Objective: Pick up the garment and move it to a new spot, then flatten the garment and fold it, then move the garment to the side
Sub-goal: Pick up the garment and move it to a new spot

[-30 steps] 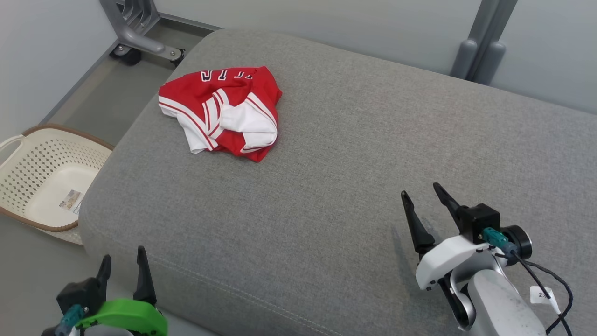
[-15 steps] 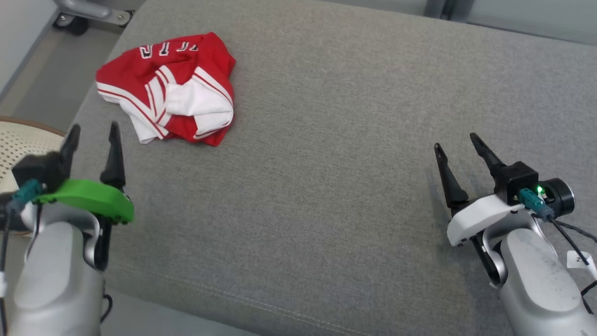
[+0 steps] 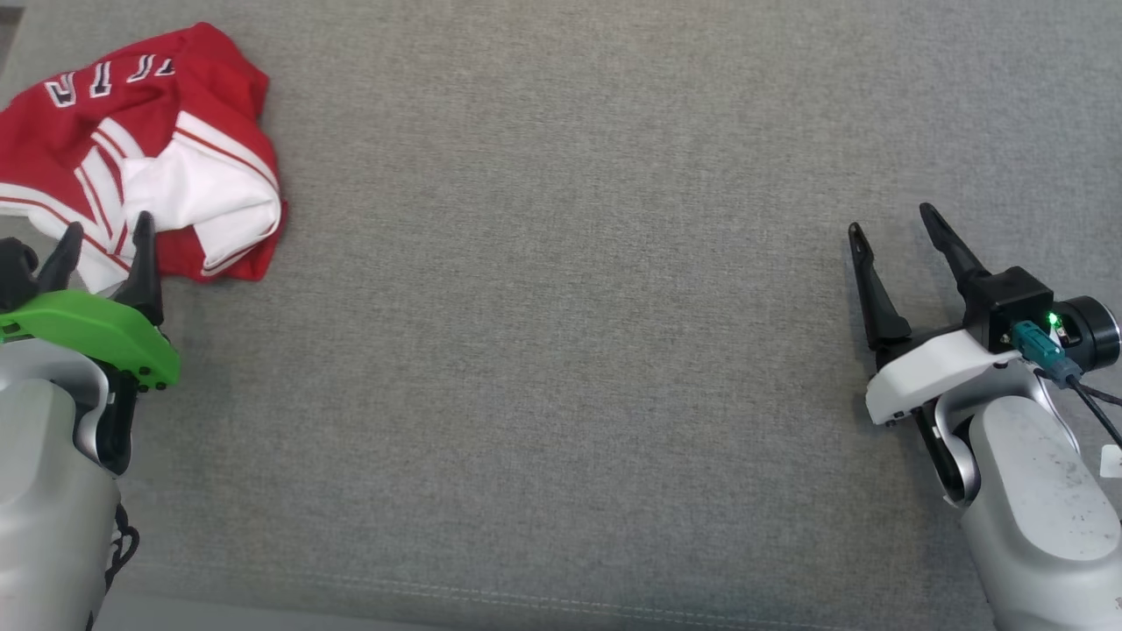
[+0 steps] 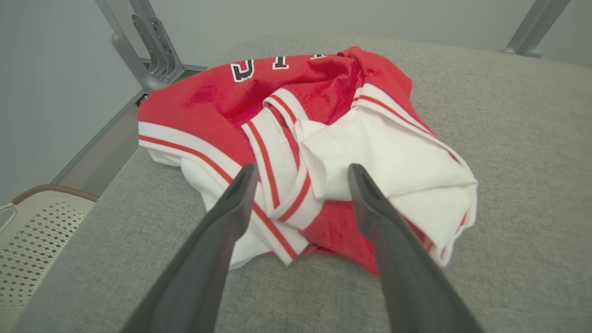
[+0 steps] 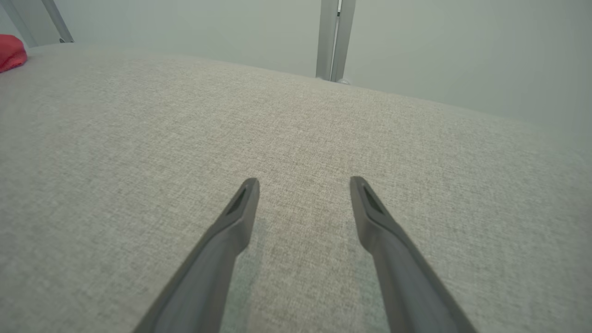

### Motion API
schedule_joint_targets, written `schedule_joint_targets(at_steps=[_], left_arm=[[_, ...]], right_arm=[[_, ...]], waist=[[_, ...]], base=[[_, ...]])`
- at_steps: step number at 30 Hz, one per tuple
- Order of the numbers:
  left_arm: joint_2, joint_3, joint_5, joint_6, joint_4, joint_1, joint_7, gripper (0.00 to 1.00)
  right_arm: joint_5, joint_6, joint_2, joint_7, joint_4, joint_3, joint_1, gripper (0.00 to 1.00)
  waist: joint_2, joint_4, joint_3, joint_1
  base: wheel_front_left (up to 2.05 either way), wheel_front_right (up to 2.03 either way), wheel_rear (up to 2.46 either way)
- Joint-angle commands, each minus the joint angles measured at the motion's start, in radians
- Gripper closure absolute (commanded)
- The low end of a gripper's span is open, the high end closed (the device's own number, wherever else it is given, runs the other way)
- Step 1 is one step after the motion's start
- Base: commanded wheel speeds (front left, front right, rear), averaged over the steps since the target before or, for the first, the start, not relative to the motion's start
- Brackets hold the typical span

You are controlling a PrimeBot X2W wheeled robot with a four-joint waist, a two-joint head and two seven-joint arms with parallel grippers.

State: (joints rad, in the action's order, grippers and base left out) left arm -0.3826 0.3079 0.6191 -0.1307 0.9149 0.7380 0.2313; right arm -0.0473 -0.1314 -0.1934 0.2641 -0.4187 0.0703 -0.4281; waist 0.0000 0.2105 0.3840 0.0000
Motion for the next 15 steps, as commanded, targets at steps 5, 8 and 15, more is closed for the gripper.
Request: schedule_joint_targets(at_steps=[5,8,15], left_arm=[[0.004,0.006,0.033,0.001,0.099,0.052,0.019,0.00],[0.020,0.009,0.044,0.001,0.149,0.066,0.025,0.00],[0.055,0.040,0.038,0.000,0.149,0.086,0.030,1.00]], right_arm=[[0.008,0.002,0.001,0.000,0.012,-0.013,-0.010,0.00],[0.011,0.002,0.004,0.000,0.016,-0.016,-0.004,0.00],[0.006,0.002,0.004,0.000,0.005,-0.022,-0.002,0.00]], waist=[[0.0000,-0.080,0.072,0.0000],[0.0000,-0.086,0.078,0.0000],[0.0000,-0.087,0.069,0.0000]], base=[[0.00,0.00,0.00],[0.00,0.00,0.00],[0.00,0.00,0.00]])
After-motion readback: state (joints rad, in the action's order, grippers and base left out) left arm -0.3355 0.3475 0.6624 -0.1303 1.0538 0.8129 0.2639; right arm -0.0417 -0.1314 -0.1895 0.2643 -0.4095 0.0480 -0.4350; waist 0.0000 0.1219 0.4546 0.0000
